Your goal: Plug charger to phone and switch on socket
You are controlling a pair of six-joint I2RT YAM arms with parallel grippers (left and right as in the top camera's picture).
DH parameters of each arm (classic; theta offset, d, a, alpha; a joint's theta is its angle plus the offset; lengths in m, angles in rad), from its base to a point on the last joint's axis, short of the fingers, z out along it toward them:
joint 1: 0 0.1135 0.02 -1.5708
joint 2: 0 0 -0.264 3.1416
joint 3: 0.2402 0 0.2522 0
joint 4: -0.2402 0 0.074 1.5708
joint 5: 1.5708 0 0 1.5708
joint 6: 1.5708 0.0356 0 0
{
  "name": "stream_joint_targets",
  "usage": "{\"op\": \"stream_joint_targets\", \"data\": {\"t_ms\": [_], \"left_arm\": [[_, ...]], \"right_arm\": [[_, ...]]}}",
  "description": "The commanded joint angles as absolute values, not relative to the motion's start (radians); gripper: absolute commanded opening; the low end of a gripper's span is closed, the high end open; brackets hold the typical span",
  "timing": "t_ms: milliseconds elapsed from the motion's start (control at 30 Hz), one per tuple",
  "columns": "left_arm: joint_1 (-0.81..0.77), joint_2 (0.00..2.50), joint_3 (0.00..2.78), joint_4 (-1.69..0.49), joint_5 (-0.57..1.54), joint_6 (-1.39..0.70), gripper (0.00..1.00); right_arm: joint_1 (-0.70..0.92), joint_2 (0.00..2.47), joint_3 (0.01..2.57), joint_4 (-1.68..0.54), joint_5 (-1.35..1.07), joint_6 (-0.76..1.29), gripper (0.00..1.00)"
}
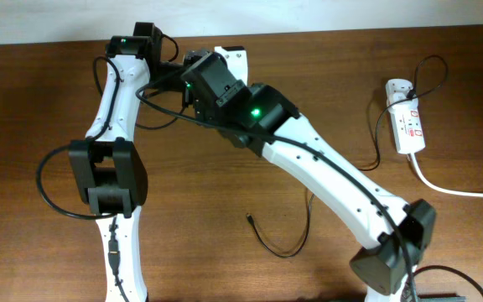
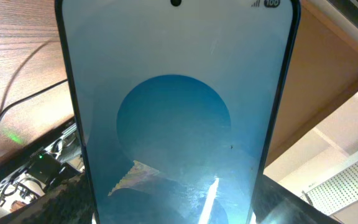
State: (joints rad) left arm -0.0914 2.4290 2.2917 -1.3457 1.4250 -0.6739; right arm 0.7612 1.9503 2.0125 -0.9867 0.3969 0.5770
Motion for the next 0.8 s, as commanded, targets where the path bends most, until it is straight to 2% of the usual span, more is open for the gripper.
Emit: {"op": "stream_joint_targets", "data": {"t_ms": [0, 33, 100, 233, 300, 567, 633, 767], "left_arm": [[-0.094, 2.427, 2.319, -1.348, 1.470, -0.658, 0.77], [-0.094, 2.427, 2.319, -1.348, 1.470, -0.658, 0.77], [-0.099, 2.427, 2.319, -1.348, 1.470, -0.658, 0.77], [-0.102, 2.427, 2.319, -1.348, 1.470, -0.658, 0.77], [-0.102, 2.427, 2.319, -1.347, 1.470, -0.658, 0.77], [-0.102, 2.427, 2.319, -1.347, 1.482, -0.658, 0.78], [-0.102, 2.427, 2.319, -1.348, 1.482, -0.658, 0.78], [-0.102, 2.427, 2.319, -1.348, 1.518, -0.658, 0.78]], "right_arm": [[0.765, 1.959, 2.031, -0.974, 0.479, 0.611, 0.81], [0.765, 1.959, 2.031, -0.970, 0.492, 0.611, 0.74], [0.765, 1.967, 2.031, -0.971, 0.510, 0.607, 0.66], [0.765, 1.992, 2.031, -0.963, 0.536, 0.607, 0.62], [0.765, 1.991, 2.031, -0.945, 0.536, 0.607, 0.52], [0.756, 1.995, 2.030, -0.952, 0.557, 0.611, 0.45], [0.757, 1.995, 2.030, -0.952, 0.553, 0.616, 0.37], [0.757, 1.995, 2.030, -0.953, 0.553, 0.639, 0.34]]}}
